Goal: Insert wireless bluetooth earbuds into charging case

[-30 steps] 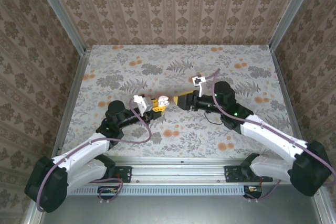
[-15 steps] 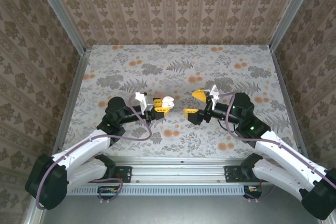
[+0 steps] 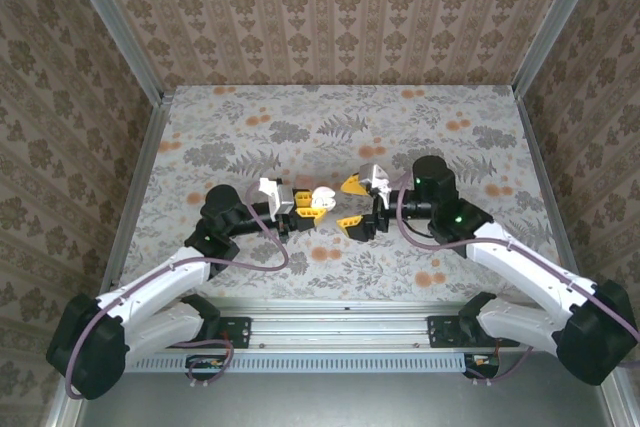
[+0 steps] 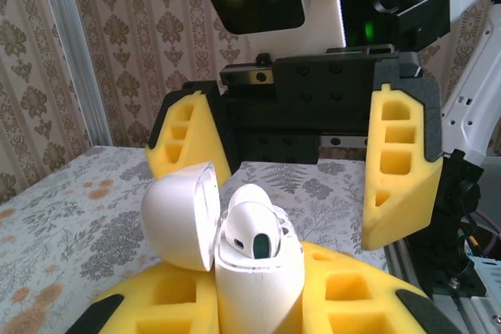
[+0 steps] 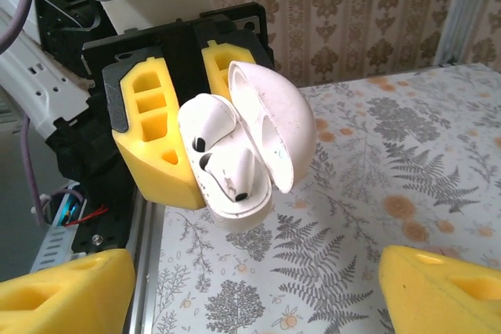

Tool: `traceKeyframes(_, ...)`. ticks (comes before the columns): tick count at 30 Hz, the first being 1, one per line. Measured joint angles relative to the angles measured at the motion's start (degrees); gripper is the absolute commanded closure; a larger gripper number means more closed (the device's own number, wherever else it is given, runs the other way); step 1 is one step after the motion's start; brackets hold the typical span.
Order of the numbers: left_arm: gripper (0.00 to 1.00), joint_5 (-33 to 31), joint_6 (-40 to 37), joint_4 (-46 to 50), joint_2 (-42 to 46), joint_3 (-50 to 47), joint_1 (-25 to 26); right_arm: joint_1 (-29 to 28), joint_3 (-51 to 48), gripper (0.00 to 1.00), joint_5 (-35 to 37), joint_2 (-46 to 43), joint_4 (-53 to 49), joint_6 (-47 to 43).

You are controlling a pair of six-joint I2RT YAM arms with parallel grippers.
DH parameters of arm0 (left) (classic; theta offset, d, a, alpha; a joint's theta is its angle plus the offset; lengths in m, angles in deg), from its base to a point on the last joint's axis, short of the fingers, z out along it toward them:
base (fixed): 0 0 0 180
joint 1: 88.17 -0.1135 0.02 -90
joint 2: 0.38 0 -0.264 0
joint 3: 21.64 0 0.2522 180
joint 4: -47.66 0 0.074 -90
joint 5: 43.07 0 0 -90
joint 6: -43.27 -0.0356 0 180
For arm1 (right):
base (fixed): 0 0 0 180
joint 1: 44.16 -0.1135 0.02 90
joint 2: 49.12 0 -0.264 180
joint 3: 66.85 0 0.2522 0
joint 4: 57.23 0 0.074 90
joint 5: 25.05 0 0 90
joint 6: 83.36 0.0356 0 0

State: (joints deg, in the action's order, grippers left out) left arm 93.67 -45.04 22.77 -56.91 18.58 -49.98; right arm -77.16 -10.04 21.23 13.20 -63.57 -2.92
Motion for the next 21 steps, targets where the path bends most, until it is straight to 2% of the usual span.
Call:
traceKeyframes(11,0.90,0.0,-0.4,0.0,0.0,0.3,0.1,-1.0,4.2,0.30,-6.1,4.0,-0.6,-4.5)
traceKeyframes(21,0.90,-0.5,-1.5,0.3,0.0,0.3,0.8,-1.0,3.0,0.41,-6.2,1.1,0.4,-6.8)
